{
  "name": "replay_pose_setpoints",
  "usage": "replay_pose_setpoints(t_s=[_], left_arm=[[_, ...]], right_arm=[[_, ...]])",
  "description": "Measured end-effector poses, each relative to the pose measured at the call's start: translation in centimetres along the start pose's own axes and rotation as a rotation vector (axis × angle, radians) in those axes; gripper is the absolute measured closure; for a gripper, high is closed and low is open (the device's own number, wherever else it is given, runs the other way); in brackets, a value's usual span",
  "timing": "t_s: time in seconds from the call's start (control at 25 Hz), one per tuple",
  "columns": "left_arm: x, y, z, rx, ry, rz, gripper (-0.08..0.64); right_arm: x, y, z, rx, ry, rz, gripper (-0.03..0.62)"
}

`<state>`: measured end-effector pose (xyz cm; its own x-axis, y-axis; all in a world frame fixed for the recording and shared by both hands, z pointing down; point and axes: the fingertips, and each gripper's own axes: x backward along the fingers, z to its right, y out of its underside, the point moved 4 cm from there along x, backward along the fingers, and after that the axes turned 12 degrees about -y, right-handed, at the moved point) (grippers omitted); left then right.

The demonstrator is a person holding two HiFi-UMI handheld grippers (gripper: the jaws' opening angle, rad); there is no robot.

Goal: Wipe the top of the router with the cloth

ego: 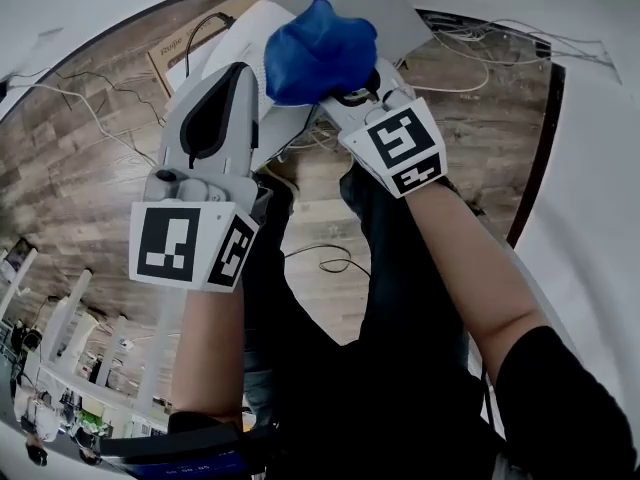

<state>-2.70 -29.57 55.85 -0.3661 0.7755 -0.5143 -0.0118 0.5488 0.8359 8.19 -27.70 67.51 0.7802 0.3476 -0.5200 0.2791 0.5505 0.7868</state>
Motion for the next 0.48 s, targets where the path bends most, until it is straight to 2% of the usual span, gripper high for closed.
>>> replay_pose_setpoints(t_s=[0.24, 0.48], left_arm=[[-1.4, 0.6, 2.5, 0.007, -0.003, -0.017, 0.559], [0.8, -0.5, 2.2, 0.052, -0.058, -0.001, 0.56]], right_arm=[[-1.0, 2.7, 1.0, -0.024, -0.073, -0.022, 0.436], [1.3, -0.3, -1.5, 0.026, -0.121, -0.035, 0.436]])
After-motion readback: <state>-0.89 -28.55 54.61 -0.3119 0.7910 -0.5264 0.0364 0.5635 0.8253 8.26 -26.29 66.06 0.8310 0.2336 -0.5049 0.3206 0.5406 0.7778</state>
